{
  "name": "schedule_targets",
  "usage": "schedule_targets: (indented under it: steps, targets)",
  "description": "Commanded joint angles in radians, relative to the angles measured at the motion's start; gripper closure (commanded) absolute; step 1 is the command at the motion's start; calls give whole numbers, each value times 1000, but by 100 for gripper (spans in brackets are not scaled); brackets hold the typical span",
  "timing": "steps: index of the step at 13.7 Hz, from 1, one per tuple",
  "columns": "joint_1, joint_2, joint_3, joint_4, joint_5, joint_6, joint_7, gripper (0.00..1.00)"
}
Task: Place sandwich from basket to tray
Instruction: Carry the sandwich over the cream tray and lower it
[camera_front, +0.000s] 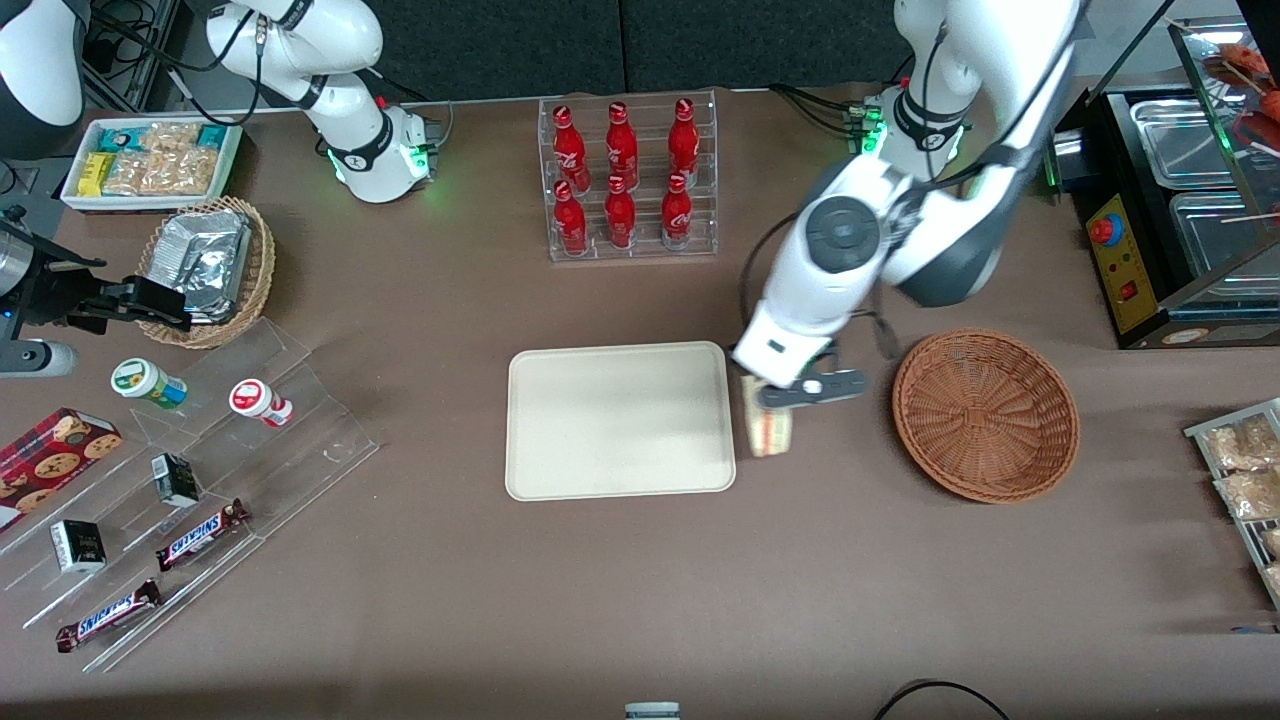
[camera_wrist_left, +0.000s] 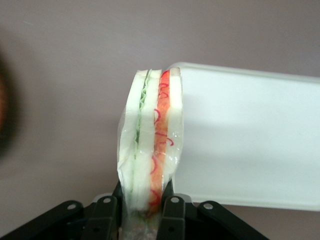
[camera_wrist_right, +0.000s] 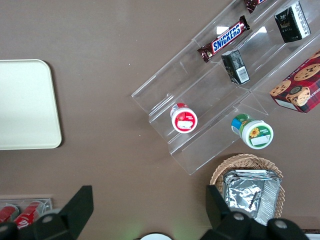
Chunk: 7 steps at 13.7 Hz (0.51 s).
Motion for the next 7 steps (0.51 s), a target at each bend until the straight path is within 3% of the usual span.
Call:
schedule_targets:
  steps: [1, 7]
  targets:
    - [-73, 131, 11, 136, 59, -12, -43, 70]
    - [-162, 279, 11, 216, 151, 69, -169, 70]
